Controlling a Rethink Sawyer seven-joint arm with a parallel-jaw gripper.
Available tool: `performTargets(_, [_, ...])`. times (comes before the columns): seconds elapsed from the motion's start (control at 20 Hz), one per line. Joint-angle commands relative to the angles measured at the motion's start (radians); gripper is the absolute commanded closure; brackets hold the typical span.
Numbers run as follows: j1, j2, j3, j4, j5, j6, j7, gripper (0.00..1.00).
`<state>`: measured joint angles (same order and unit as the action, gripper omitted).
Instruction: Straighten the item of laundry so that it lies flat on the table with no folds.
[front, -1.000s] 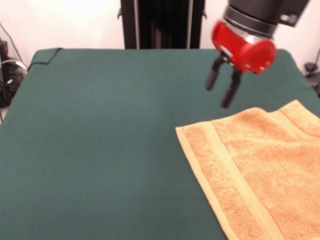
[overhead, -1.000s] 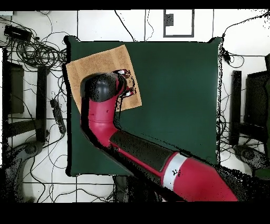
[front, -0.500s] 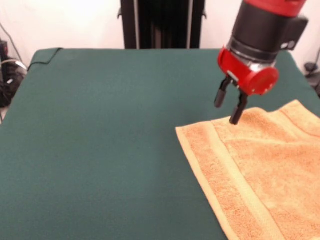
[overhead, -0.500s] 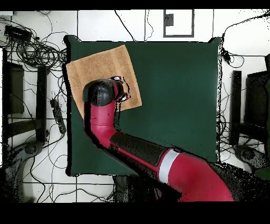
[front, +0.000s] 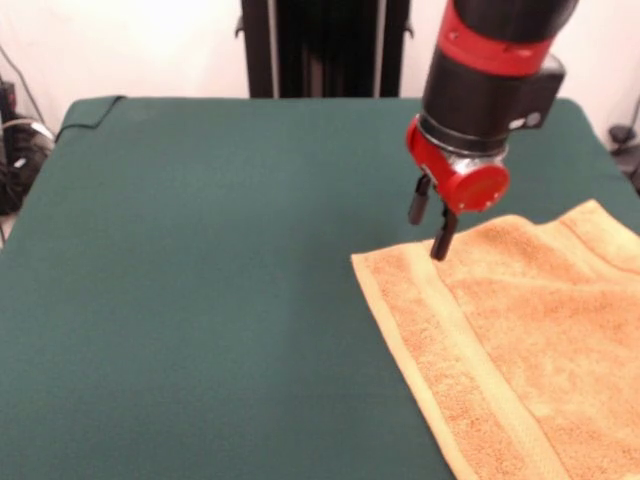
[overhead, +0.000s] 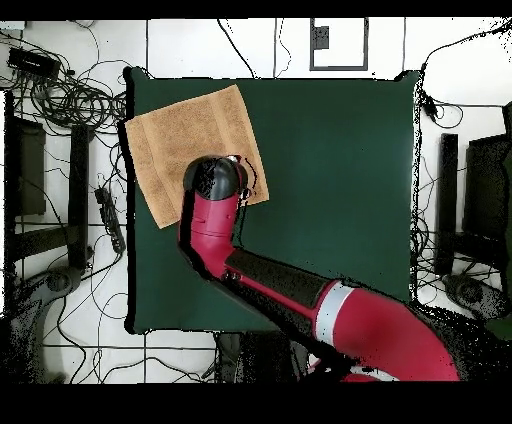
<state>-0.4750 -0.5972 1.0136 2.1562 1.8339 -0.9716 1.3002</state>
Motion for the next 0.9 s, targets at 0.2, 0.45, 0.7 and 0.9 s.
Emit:
performTargets(0.2, [0.071,0.106,-0.152,0.001,-0.043,0.125,0.249,0.00])
performTargets(0.45, [0.095,0.150,-0.194,-0.042,-0.093,0.125,0.266,0.00])
performTargets(0.7, [0.084,0.153,-0.173,-0.042,0.010,0.078,0.182,0.00])
performTargets(0.9, [0.074,0.183,-0.195,-0.052,0.006,0.072,0.153,0.00])
